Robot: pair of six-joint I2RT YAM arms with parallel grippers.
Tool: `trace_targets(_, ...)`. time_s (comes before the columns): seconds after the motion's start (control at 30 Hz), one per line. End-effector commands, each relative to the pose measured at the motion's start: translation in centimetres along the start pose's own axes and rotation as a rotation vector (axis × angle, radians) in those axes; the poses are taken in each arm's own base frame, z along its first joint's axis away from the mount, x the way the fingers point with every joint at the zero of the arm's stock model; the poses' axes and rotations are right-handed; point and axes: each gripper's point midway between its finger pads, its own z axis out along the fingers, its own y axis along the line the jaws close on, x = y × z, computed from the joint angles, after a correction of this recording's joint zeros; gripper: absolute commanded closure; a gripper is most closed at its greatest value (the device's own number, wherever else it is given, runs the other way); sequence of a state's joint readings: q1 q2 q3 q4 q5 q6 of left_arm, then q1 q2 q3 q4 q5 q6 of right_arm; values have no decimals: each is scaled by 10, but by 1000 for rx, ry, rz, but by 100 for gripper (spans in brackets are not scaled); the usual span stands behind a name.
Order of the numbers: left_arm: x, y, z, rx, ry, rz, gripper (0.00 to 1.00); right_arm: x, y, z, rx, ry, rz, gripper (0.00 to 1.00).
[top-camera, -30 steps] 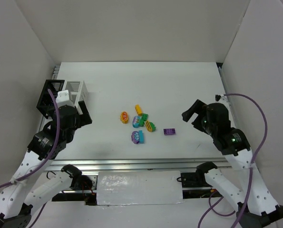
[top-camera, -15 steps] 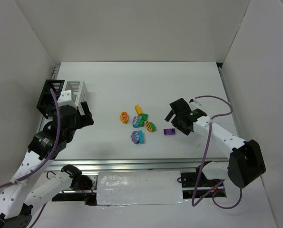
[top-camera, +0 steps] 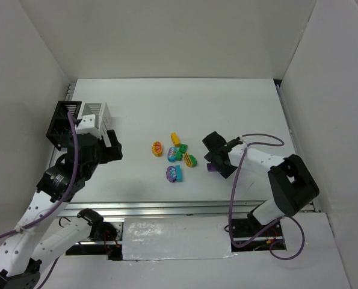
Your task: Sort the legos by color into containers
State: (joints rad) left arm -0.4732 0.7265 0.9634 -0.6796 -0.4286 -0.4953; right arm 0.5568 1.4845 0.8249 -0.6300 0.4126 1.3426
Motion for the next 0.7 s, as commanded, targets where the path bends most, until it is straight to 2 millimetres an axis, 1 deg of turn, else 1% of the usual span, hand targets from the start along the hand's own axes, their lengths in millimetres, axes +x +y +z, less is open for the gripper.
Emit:
trace_targets(0.0,-9,-6,-1,39,-34,4,1,-6,8,1,4,-49,63,16)
trace_targets(0.1,-9,-6,-3,46,-39,3,1,-2,8,6,14,-43,56,26)
trace_targets(0.2,-10,-7,-4,51,-45,2,0,-1,7,9,24,-43,58,39)
trace_targets(0.23,-10,-6,-5,50,-45,2,1,-1,6,10,27,-44,58,49)
trace_targets(0.27,-10,-7,-5,52,-46,1,0,-1,6,10,23,-45,64,55)
trace_targets(0.3,-10,-7,-4,51,-45,2,0,0,3,12,29,-43,59,63)
trace_targets(0.33,-9,-7,-4,52,-42,4,0,2,3,12,28,-42,63,89)
trace_targets(0.37,-10,-7,-4,52,-43,3,0,1,-3,13,50,-47,68,100)
trace_targets(0.47,-9,-7,-3,49,-39,4,0,-1,-3,12,53,-59,52,100)
trace_targets(0.53,-9,-7,-2,47,-36,6,0,-5,0,7,41,-73,43,100)
trace_targets(0.57,-8,-8,-2,48,-32,6,0,-8,6,3,10,-82,15,100)
trace_targets(0.6,-7,-10,-1,58,-25,7,1,-13,18,-9,-73,-106,-25,100)
trace_targets(0.63,-8,-10,-1,57,-23,7,1,-11,20,-17,-105,-106,-28,100)
trace_targets(0.67,-6,-17,-2,93,-10,5,0,-15,44,-30,-238,-131,-125,100)
